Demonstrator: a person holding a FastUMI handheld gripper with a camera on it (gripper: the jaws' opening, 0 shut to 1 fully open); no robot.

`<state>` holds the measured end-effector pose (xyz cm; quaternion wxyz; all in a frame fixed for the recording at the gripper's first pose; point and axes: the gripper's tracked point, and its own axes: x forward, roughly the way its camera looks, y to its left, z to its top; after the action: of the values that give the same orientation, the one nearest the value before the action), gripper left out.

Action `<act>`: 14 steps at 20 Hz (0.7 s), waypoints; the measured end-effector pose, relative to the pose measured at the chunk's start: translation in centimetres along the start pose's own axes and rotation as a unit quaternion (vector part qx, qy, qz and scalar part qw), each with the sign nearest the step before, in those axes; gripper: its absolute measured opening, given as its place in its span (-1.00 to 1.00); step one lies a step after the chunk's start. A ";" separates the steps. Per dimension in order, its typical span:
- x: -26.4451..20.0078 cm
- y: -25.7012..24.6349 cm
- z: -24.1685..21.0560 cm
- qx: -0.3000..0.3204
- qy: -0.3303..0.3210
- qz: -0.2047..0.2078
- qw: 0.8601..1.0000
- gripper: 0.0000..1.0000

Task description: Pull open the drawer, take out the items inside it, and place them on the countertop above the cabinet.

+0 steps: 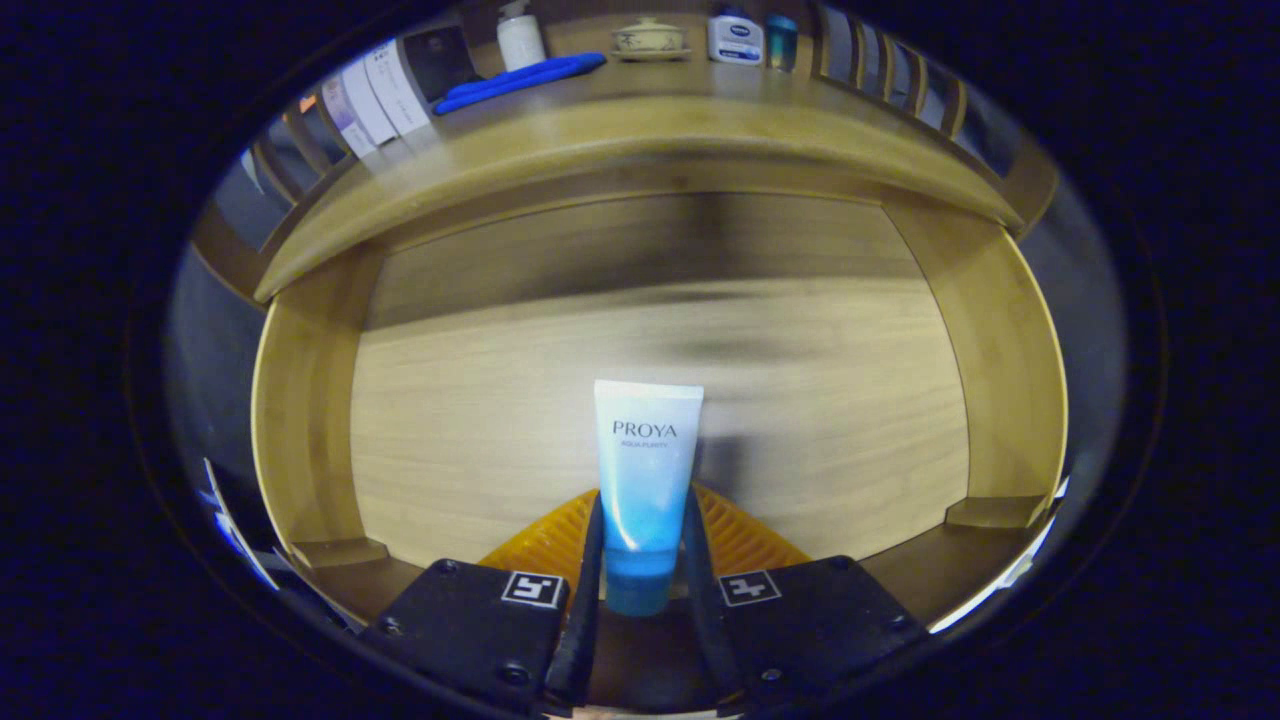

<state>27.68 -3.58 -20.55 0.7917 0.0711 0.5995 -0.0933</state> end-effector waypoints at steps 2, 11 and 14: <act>-1.3 0.2 0.9 -0.007 -0.014 0.003 1.000 -0.14; -7.0 1.8 7.2 -0.021 -0.078 0.002 0.997 -0.14; -8.5 1.8 10.0 -0.025 -0.106 -0.009 0.994 -0.14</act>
<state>35.24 -3.50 -9.64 0.8518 0.0360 0.5145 -0.0924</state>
